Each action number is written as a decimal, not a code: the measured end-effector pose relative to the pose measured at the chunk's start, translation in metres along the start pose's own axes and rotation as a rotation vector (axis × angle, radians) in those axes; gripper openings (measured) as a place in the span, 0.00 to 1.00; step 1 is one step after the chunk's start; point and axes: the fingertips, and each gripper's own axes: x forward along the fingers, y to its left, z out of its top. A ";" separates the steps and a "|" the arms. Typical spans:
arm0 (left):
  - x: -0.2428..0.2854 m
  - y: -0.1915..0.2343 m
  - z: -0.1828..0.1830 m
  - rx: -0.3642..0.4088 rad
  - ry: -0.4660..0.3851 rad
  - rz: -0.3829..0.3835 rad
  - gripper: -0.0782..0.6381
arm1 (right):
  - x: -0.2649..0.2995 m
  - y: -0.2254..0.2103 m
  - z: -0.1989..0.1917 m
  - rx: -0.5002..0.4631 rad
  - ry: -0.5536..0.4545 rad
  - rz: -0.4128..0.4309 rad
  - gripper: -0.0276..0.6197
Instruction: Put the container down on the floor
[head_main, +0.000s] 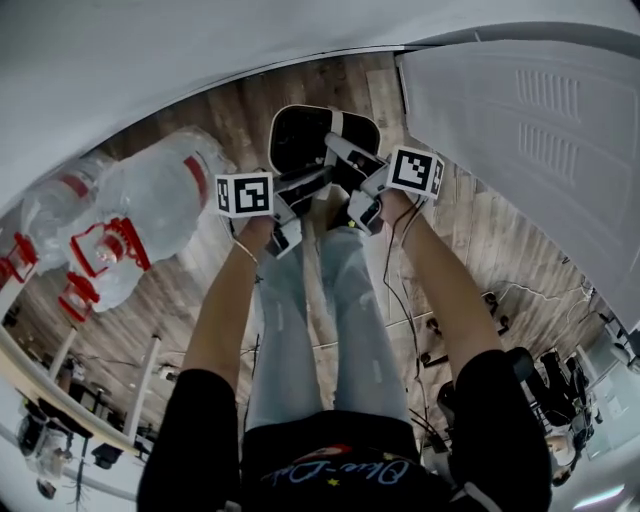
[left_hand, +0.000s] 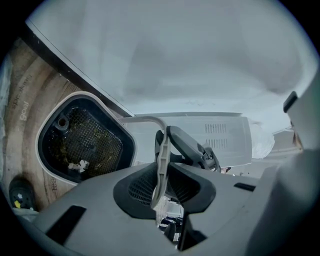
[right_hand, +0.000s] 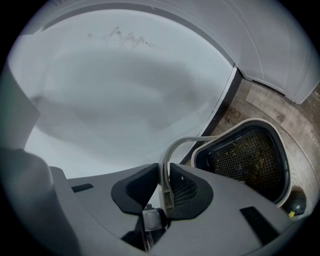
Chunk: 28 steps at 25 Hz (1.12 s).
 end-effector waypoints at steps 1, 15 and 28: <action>0.001 0.002 0.000 0.002 -0.002 0.001 0.20 | 0.001 -0.002 0.000 -0.003 0.004 -0.001 0.14; 0.009 0.026 -0.006 0.050 0.015 0.056 0.20 | 0.010 -0.022 0.000 -0.043 0.011 0.016 0.14; 0.018 0.044 -0.014 0.050 -0.006 0.098 0.21 | 0.011 -0.043 -0.003 -0.055 0.025 -0.016 0.14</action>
